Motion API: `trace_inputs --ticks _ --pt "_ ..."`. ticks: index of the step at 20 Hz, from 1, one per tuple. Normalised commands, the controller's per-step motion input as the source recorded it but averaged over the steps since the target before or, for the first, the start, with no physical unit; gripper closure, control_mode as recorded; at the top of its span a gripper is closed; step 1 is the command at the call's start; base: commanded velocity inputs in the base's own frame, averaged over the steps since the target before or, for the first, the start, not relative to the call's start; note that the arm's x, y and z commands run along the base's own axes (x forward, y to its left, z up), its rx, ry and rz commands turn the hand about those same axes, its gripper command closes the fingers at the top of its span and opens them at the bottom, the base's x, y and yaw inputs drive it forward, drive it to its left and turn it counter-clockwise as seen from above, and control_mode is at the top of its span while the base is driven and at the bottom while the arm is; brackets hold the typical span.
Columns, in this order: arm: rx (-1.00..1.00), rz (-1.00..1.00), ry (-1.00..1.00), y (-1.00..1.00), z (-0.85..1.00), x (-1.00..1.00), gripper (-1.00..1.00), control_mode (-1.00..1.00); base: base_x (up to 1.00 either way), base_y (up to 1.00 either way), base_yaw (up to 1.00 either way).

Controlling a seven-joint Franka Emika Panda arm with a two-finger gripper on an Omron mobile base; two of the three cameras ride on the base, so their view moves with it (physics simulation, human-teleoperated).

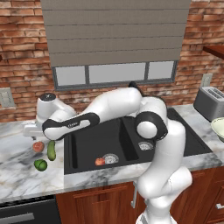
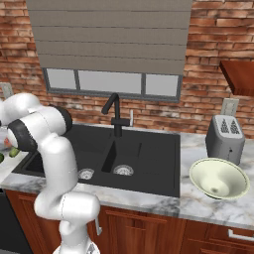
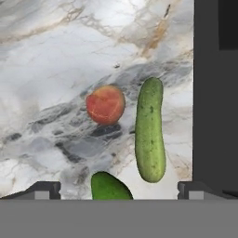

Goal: There is a mixed pile of frozen fruits and vegetables on the counter. Locate all the frozen vegetables and place the items in a bowl on the counter. Take all the frozen fruits and defrost them in a running sink.

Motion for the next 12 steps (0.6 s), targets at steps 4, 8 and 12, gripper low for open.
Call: trace_inputs --ticks 4,8,12 --pt "-0.07 0.0 0.07 0.22 -0.02 0.13 -1.0 -1.0 0.0 0.0 0.0" --pt "-0.09 0.0 0.04 0.0 -0.13 0.3 -1.0 -1.0 0.0 0.0 0.0" --pt "-0.09 0.0 0.03 0.0 -0.12 0.25 -1.0 -1.0 0.0 0.0 0.0"
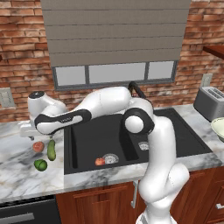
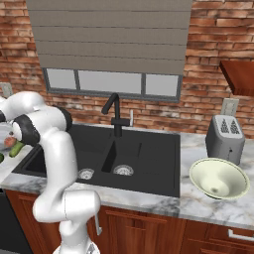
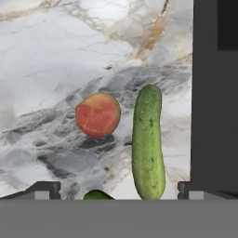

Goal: There is a mixed pile of frozen fruits and vegetables on the counter. Locate all the frozen vegetables and place the items in a bowl on the counter. Take all the frozen fruits and defrost them in a running sink.

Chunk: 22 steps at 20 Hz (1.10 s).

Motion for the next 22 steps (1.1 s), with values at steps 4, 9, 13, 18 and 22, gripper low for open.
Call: trace_inputs --ticks 4,9,13,18,22 --pt "-0.02 0.0 0.05 0.05 -0.12 0.2 -1.0 -1.0 0.0 0.0 0.0" --pt "-0.01 0.0 0.05 0.05 -0.31 0.1 -1.0 -1.0 0.0 0.0 0.0" --pt "-0.01 0.0 0.03 0.0 -0.43 0.02 -1.0 -1.0 0.0 0.0 0.0" --pt "0.0 0.0 0.0 0.0 -0.27 0.09 -1.0 -1.0 0.0 0.0 0.0" --pt "0.0 0.0 0.0 0.0 -0.14 0.06 -1.0 -1.0 0.0 0.0 0.0"
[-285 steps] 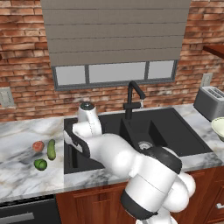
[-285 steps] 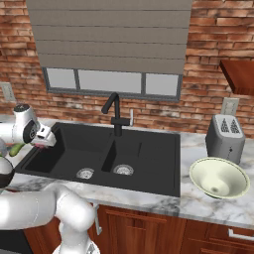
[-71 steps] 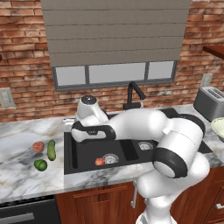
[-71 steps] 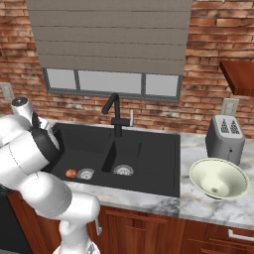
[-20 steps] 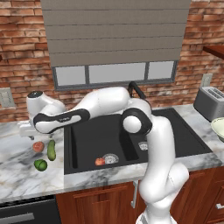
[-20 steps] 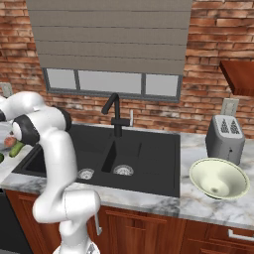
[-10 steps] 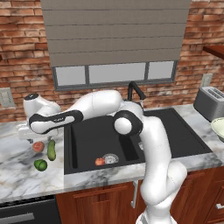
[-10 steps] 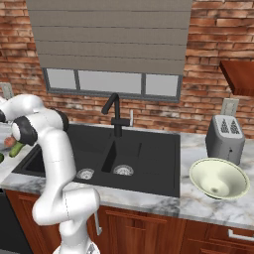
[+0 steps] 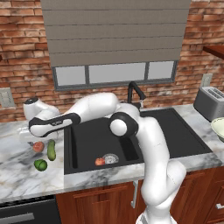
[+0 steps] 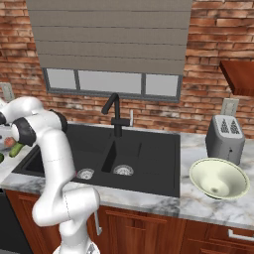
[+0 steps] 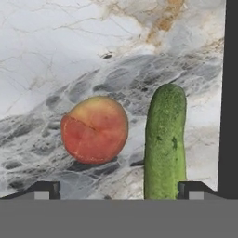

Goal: There is a mixed pile of frozen fruits and vegetables on the counter. Locate all the frozen vegetables and place the items in a bowl on the counter. Take all the frozen fruits and defrost them in a running sink.

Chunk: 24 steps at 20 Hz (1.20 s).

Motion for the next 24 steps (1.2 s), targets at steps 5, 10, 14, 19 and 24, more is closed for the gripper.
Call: trace_inputs --ticks 5,10,14,19,24 --pt "0.0 0.0 0.0 0.0 -0.03 0.01 -1.0 -1.0 0.0 0.0 0.0" --pt "0.0 0.0 0.0 0.0 -0.07 0.07 -1.0 -1.0 0.0 0.0 0.0" --pt "0.0 0.0 0.0 0.0 -0.09 0.09 -1.0 -1.0 0.0 0.0 0.0" --pt "0.0 0.0 0.0 0.01 -0.08 0.14 -1.0 -1.0 0.0 0.0 0.0" --pt "0.0 0.0 0.0 0.06 -0.02 0.13 -1.0 -1.0 0.0 0.0 0.0"
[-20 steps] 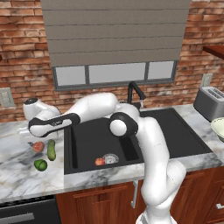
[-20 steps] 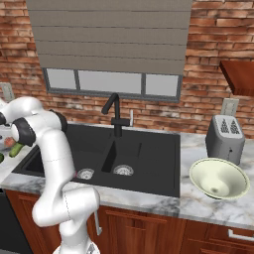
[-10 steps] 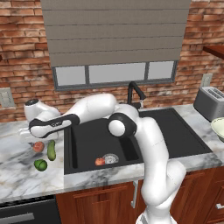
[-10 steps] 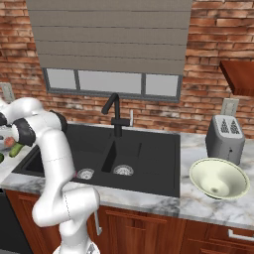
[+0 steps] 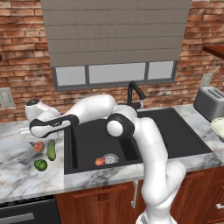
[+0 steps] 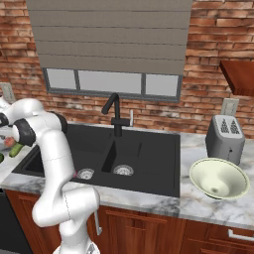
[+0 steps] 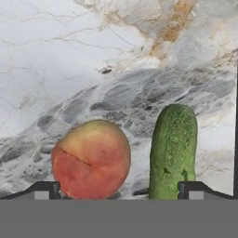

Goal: There is a mixed pile of frozen fruits and vegetables on the counter. Locate all the frozen vegetables and place the items in a bowl on the counter. Take all the frozen fruits and defrost them in a running sink.

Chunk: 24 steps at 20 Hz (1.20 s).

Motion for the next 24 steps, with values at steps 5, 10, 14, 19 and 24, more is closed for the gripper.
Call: trace_inputs --ticks 5,10,14,19,24 --pt "0.0 0.0 0.0 0.1 -0.01 0.1 -1.0 -1.0 0.0 0.0 0.0" --pt "0.0 0.0 0.0 0.09 -0.05 0.05 -1.0 -1.0 0.0 0.0 0.0" --pt "0.0 0.0 0.0 0.06 -0.1 0.0 -1.0 -1.0 0.0 0.0 0.0" --pt "0.0 0.0 0.0 0.05 -0.14 0.0 -1.0 -1.0 0.0 0.0 0.0" --pt "0.0 0.0 0.0 0.07 -0.07 0.0 -1.0 -1.0 0.0 0.0 0.0"
